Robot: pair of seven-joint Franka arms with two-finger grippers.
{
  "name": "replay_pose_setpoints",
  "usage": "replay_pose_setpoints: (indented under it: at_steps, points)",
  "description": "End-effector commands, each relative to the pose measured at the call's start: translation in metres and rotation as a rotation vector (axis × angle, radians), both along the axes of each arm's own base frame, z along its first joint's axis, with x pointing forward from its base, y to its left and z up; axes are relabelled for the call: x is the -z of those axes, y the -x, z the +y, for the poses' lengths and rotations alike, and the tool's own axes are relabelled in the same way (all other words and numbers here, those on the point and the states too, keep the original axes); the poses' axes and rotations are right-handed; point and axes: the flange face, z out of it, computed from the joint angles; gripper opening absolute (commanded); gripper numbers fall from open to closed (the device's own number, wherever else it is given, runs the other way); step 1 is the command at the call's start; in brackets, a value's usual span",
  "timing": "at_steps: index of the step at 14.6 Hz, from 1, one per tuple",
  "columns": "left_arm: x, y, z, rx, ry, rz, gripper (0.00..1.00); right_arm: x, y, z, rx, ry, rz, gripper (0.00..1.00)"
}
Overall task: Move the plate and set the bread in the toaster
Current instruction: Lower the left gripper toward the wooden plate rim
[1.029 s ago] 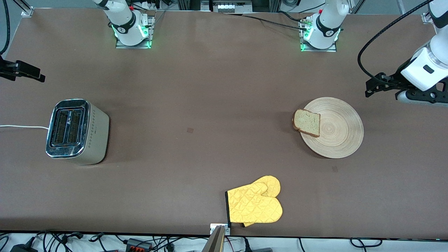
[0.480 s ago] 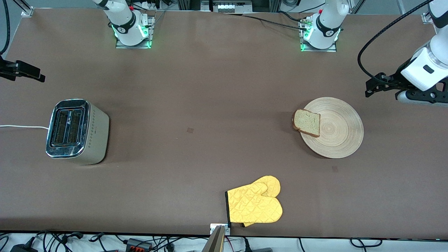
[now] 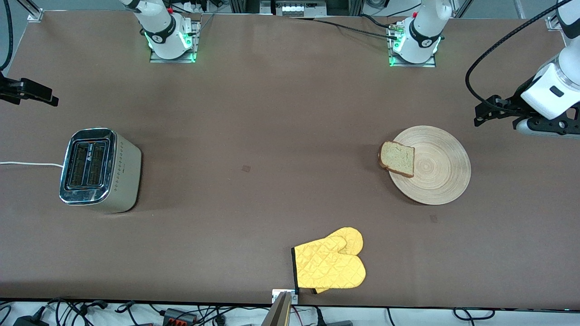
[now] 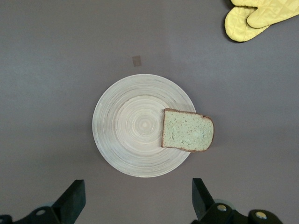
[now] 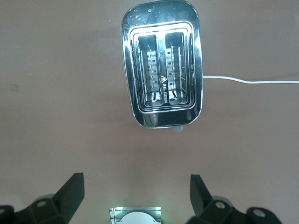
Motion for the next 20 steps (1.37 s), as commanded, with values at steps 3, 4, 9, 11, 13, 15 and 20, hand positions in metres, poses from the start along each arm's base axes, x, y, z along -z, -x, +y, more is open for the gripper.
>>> replay_pose_setpoints:
  at_steps: [3,4,9,11,13,15,20]
  points:
    - [0.008,-0.01,0.028,-0.052,0.013,0.106,1.0,-0.005,-0.001,-0.001,-0.003,0.004,-0.001,1.0]
    - [0.015,-0.008,0.038,-0.065,0.015,0.144,1.0,-0.005,-0.001,-0.001,-0.003,0.003,-0.001,1.0]
    - [0.079,-0.032,0.118,-0.121,0.053,0.258,1.0,-0.005,-0.001,-0.001,-0.003,0.003,-0.001,1.0]
    - [0.105,-0.034,0.155,-0.1,0.102,0.282,1.0,-0.005,-0.001,-0.001,-0.003,0.003,-0.001,1.0]
    - [0.138,-0.031,0.199,-0.106,0.276,0.277,1.0,-0.005,-0.001,-0.001,-0.003,0.004,-0.001,1.0]
    - [0.18,-0.024,0.241,-0.127,0.433,0.276,1.0,-0.005,-0.001,-0.001,-0.003,0.004,0.001,1.0]
    - [0.28,-0.007,0.3,-0.098,0.707,0.225,1.0,-0.005,-0.001,-0.001,-0.003,0.003,-0.001,1.0]
